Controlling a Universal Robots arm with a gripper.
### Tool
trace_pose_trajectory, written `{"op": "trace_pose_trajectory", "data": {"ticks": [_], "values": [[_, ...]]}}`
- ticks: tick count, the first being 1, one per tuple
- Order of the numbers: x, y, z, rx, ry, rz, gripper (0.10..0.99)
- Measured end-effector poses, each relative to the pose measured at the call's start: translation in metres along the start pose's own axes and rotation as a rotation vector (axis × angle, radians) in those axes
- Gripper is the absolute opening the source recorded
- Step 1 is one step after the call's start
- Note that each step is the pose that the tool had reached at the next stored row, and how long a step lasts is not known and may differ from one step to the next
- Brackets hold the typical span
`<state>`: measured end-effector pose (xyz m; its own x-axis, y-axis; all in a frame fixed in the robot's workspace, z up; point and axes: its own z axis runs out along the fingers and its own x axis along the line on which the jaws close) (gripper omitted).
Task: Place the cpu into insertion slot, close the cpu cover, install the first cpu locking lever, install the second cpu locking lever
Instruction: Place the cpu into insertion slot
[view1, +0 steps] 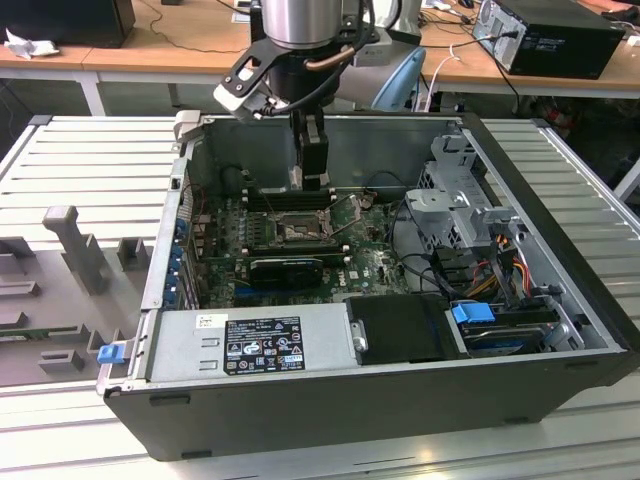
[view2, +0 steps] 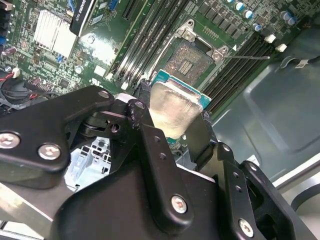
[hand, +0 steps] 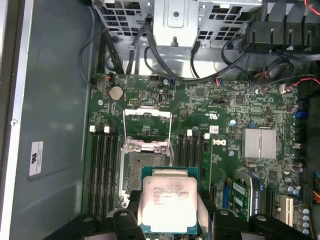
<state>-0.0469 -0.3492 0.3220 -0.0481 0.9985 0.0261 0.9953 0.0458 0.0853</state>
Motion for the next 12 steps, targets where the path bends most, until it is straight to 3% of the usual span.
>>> {"op": "trace_pose_trajectory", "data": {"ticks": [12], "values": [[-0.0003, -0.0009, 0.0102, 0.000, -0.0001, 0.000, 0.529]]}}
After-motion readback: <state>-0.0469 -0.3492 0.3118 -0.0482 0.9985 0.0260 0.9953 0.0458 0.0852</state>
